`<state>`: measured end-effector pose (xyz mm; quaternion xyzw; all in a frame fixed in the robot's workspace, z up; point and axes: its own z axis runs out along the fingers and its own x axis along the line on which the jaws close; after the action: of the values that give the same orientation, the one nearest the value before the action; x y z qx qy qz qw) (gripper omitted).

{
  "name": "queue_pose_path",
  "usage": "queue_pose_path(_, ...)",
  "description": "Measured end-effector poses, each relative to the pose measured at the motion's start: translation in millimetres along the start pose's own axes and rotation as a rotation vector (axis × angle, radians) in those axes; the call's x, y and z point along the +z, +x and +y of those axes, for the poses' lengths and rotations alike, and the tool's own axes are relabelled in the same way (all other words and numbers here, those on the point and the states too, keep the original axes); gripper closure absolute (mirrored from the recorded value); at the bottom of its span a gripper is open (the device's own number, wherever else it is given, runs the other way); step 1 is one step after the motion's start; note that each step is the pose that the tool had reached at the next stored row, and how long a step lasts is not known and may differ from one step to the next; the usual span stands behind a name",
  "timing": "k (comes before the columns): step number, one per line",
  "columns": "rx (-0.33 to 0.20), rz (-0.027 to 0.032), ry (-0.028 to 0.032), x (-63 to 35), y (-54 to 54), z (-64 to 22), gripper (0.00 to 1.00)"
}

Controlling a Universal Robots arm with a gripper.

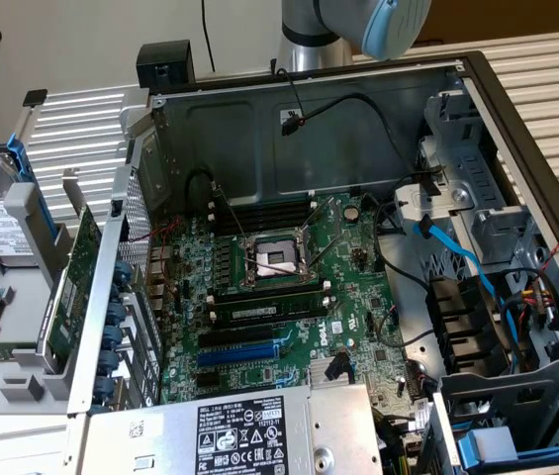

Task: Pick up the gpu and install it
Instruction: 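Pick up the gpu and move the gpu toward the slot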

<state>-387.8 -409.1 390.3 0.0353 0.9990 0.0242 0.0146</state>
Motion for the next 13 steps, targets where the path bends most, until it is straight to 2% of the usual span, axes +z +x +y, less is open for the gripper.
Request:
queue_pose_path(7,0.0,0.0001,0.0001,-0.1,0.2,-0.1,0.88)
queue_pose_path(9,0.0,0.0001,0.0,0.0,0.4,-0.2,0.76)
queue_pose_path(10,0.0,0.0001,0.0,0.0,0.6,-0.1,0.76)
queue_pose_path(13,0.0,0.0,0.0,0.0,0.9,-0.2,0.58)
